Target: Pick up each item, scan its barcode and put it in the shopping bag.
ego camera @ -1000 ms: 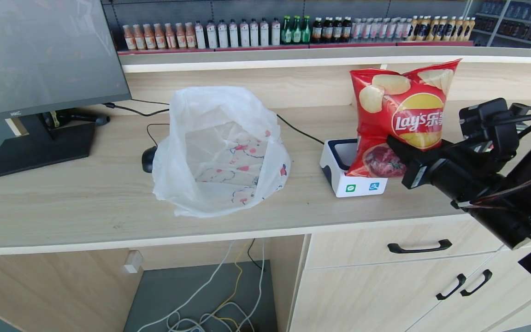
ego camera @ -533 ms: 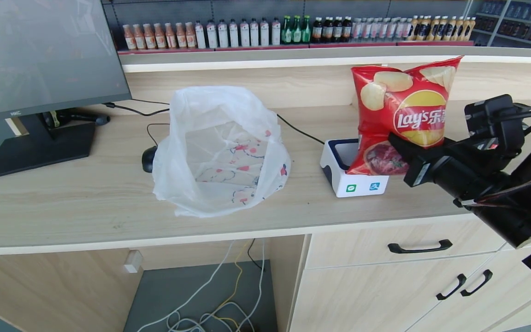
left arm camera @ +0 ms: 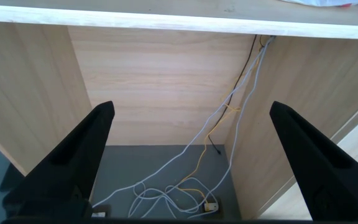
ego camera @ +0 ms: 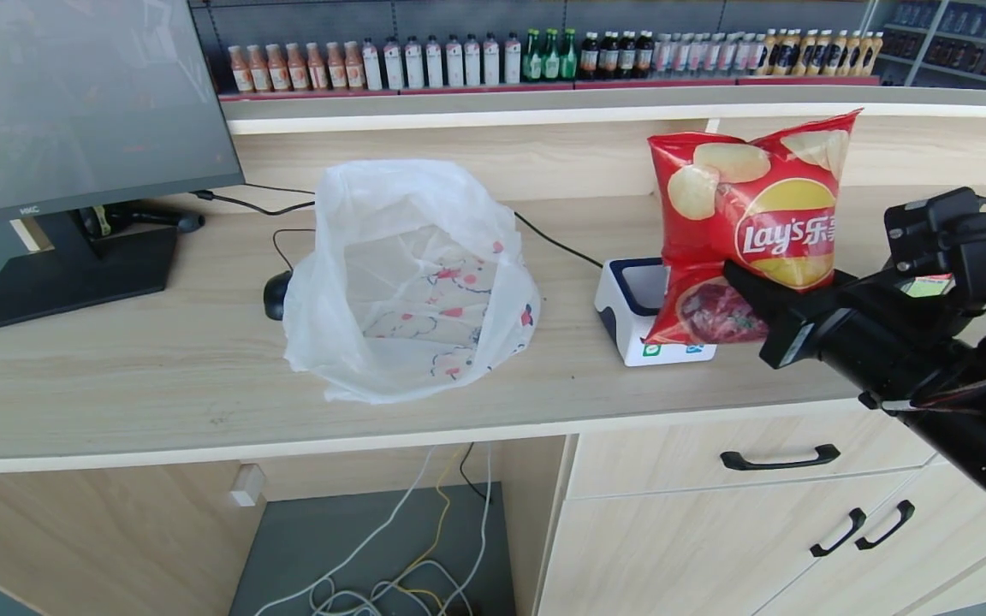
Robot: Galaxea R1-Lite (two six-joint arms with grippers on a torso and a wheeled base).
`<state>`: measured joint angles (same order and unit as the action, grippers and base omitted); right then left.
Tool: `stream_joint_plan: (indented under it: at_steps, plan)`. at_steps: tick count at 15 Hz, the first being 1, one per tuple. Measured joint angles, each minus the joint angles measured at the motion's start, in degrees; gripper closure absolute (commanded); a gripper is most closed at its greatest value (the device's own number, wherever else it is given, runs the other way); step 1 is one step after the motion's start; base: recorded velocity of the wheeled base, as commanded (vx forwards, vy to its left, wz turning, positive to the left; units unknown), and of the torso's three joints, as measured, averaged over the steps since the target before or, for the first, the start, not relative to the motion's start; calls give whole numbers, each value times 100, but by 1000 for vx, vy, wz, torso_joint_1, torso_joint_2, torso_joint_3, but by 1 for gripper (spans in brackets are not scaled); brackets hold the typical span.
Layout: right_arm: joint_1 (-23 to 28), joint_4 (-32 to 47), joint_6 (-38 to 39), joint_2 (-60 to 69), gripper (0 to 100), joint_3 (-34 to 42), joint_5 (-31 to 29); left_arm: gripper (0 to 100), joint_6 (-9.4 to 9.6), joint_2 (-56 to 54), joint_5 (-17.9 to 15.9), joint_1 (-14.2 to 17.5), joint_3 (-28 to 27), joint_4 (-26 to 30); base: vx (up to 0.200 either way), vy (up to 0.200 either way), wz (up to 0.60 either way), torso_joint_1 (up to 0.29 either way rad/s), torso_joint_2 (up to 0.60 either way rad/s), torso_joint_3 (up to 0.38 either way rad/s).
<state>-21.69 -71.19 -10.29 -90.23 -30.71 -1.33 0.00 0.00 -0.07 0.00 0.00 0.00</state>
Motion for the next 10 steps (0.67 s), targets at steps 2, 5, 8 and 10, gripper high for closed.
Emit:
stream_joint_plan:
  at_steps: [2, 5, 8, 10]
  plan:
    - [-9, -5, 72, -105, 100, -148, 2, 0, 0, 0, 0, 0, 0, 0, 0, 0, 0, 0, 0, 0]
    - [-9, -13, 83, -221, 100, -208, 2, 0, 0, 0, 0, 0, 0, 0, 0, 0, 0, 0, 0, 0]
    - [-9, -30, 93, -273, 100, -178, 0, 0, 0, 0, 0, 0, 0, 0, 0, 0, 0, 0, 0, 0]
    - [-5, -33, 110, -290, 100, -169, 0, 0, 0, 0, -2, 0, 0, 0, 0, 0, 0, 0, 0, 0]
